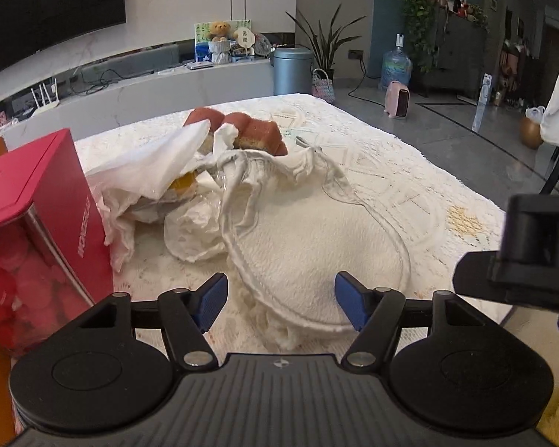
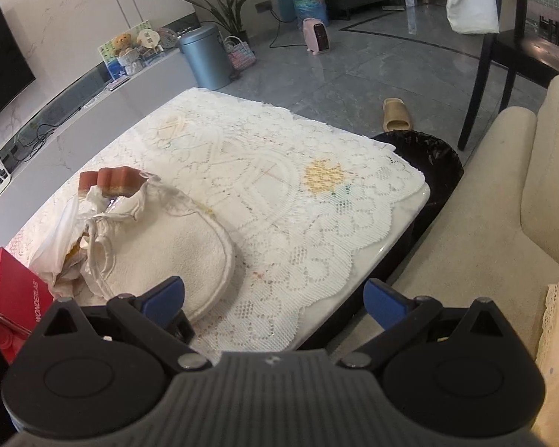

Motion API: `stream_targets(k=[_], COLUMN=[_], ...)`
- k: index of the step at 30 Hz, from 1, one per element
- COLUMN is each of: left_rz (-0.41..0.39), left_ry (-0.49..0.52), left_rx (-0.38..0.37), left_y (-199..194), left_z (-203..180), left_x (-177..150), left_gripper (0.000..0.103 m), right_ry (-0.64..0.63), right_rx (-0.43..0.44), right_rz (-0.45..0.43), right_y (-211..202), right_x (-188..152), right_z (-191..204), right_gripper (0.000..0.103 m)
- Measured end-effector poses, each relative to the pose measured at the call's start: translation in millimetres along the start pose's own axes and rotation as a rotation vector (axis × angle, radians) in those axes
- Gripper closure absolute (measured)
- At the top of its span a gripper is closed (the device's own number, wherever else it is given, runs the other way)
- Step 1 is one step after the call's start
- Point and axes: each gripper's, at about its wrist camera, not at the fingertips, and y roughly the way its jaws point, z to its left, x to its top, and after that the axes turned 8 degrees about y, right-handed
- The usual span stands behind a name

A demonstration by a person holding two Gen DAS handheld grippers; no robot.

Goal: Organize soft objects
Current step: 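Move both tools back over the white cloth bag and plastic bags, then grasp the white cloth bag strap with the left tool while the right tool grasps the pink-and-white crocheted ball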

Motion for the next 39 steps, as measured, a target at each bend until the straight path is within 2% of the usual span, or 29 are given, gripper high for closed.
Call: stream_targets(k=[4, 6, 8, 11, 13, 15, 21, 25, 31, 34, 36, 39], left_rz=[-0.041, -0.057, -0.048, -0.039, -0.036, -0.05, -0.104, -0.127, -0.123, -0.086, -0.044, -0.053], left_ry=[-0.037, -0.012, 0.014, -0.004, -0.018, 0.0, 0.064, 0.072, 0.047, 0.023, -0.007, -0.034], left_rx=[0.031, 0.033, 0.021, 0.037, 0.054, 0.049, 0.046, -0.02, -0.139, -0.211, -0.239, -0.255], left_y=[-2, -3, 0, 3, 4, 2, -3, -1, 13, 29, 43, 54], left_z=[3, 0, -2, 0, 2, -1, -11, -12, -13, -15, -19, -22], left_x=[2, 2, 4, 5, 4, 2, 8, 13, 24, 26, 28, 28], left_gripper=[0.037, 0.04, 0.04, 0.038, 0.032, 0.032, 0.042, 0.052, 0.051, 0.051, 0.053, 0.053], right_ry=[-0.016, -0.021, -0.02, -0.023, -0.021, -0.021, 0.003, 0.046, 0.121, 0.157, 0.172, 0.185], right_rx=[-0.006, -0.011, -0.014, -0.011, -0.008, -0.002, 0.005, 0.019, 0.009, -0.016, -0.035, -0.043], right_rz=[0.0, 0.0, 0.0, -0.001, 0.002, 0.007, -0.001, -0.016, -0.057, -0.069, -0.069, -0.083], right_y=[0, 0, 1, 1, 1, 1, 1, -1, -2, -2, 0, -1], right_x=[-1, -2, -2, -2, -2, -3, -1, 1, 7, 9, 10, 10], right_z=[3, 4, 4, 4, 4, 3, 1, -5, -16, -21, -22, -24], right_gripper=[0.003, 0.003, 0.003, 0.003, 0.003, 0.003, 0.003, 0.003, 0.003, 0.003, 0.003, 0.003])
